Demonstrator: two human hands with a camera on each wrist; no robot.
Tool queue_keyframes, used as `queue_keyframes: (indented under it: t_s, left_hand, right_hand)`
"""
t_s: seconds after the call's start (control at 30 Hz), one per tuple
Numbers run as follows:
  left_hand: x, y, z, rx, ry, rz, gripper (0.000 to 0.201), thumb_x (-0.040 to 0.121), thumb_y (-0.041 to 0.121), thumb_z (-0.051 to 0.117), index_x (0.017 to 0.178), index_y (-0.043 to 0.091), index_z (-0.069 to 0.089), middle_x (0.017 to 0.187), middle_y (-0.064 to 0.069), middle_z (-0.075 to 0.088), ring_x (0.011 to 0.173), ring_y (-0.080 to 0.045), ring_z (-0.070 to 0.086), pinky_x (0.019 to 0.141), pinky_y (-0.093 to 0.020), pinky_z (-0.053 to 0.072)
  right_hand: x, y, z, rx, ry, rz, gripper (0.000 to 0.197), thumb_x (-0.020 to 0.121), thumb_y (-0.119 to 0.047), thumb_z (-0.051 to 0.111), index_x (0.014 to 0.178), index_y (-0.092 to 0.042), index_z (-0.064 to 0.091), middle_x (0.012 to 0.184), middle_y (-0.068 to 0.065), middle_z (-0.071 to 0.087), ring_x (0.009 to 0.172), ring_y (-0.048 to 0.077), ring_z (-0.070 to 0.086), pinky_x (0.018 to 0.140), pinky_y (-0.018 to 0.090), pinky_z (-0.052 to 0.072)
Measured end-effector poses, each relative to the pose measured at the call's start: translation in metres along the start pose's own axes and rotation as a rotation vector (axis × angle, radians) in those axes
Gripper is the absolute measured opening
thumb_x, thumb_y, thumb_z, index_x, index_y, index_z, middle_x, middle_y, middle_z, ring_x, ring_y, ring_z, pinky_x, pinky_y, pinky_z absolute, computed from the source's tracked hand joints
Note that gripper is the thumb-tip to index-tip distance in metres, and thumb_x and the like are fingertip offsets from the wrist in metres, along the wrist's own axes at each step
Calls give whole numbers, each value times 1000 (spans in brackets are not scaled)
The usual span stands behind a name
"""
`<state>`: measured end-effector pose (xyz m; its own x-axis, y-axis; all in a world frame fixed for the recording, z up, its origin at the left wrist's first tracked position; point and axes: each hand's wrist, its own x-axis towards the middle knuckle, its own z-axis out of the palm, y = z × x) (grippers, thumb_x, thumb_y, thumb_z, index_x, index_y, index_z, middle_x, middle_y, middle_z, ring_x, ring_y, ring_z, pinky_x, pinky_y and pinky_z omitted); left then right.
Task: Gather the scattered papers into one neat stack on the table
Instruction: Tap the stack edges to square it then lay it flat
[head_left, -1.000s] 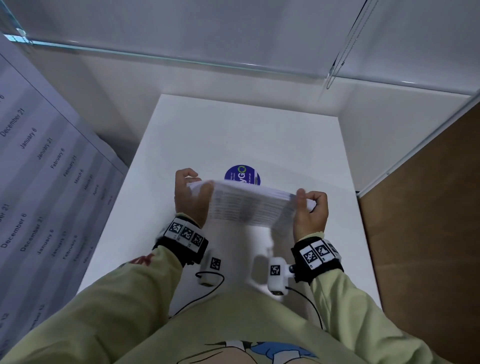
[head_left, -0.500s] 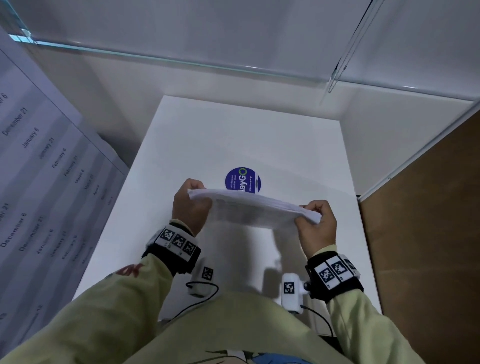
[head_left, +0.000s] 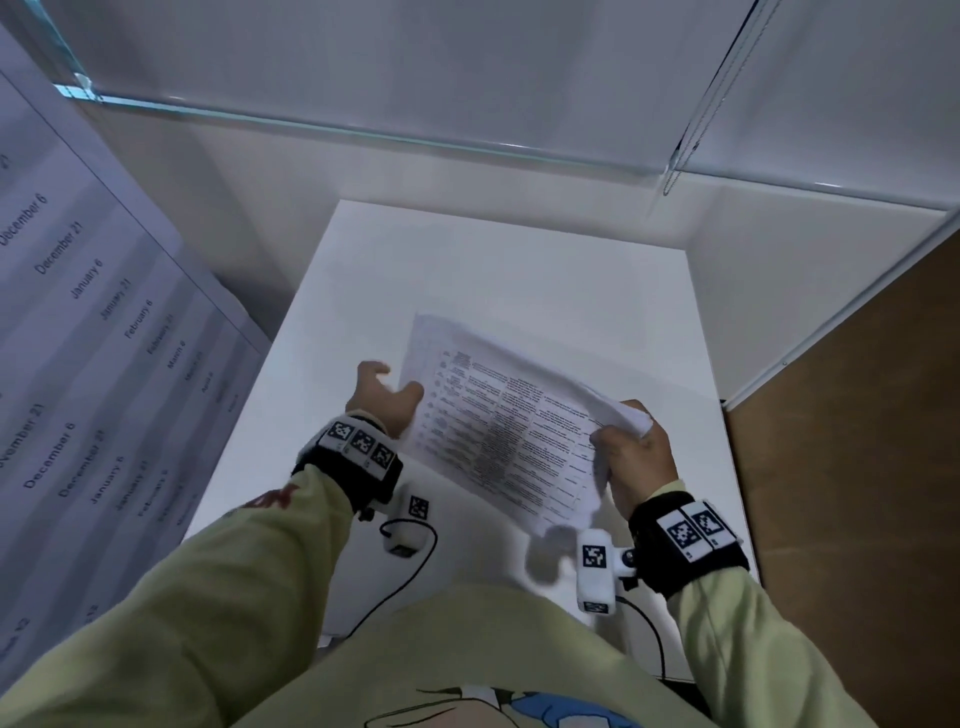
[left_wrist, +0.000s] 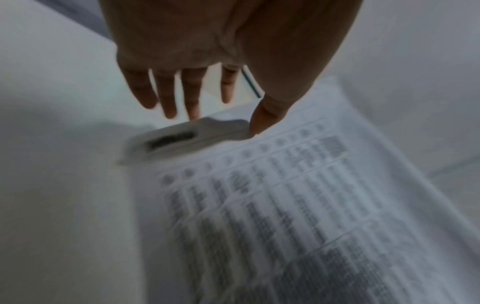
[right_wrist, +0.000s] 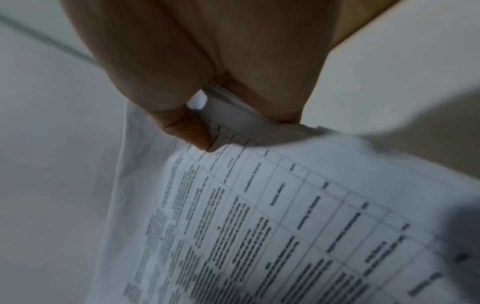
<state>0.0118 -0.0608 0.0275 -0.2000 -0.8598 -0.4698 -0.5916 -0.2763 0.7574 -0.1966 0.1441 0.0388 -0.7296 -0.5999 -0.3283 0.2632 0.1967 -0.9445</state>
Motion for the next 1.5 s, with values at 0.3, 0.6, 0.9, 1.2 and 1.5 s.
queue_keyframes:
  t_s: [0.3,0.6,0.9,1.2,1.5]
  left_hand:
    - [-35,-30,37,-822,-451,-341,56,61,17,78,112,11,55,112,-12,65,96,-31,64,85,-42,55]
    - [-31,13,12,-116,-138,429,18,82,-2,56,72,13,55,63,0,57,50,-9,51,47,-23,44]
    - [-48,22,22,-98,33,568,17,85,6,54,97,16,59,86,3,67,76,-9,63,63,-22,49]
    - [-53,5,45,-335,43,440,35,74,25,58,108,17,49,92,10,60,85,-9,59,81,-44,54]
    - [-54,34,43,-490,126,548,39,79,49,45,91,12,48,76,8,49,69,-10,47,67,-30,39]
  right_hand:
    - [3,4,10,385,1,473,47,70,0,68,116,3,61,117,27,66,108,45,65,96,64,46]
    - [5,13,-1,-265,-2,119,76,70,-9,85,134,-19,45,130,3,56,115,18,55,96,36,45]
    - [-1,-26,24,-134,-34,-181,11,85,-4,72,90,-14,73,84,-2,78,78,15,74,74,38,60]
    - [-12,-1,26,-211,42,-243,22,87,-3,69,108,2,67,92,3,73,77,-6,68,76,24,55]
    - [-9,-22,36,38,63,-408,38,68,-37,73,93,-11,60,86,6,64,77,9,63,72,20,50]
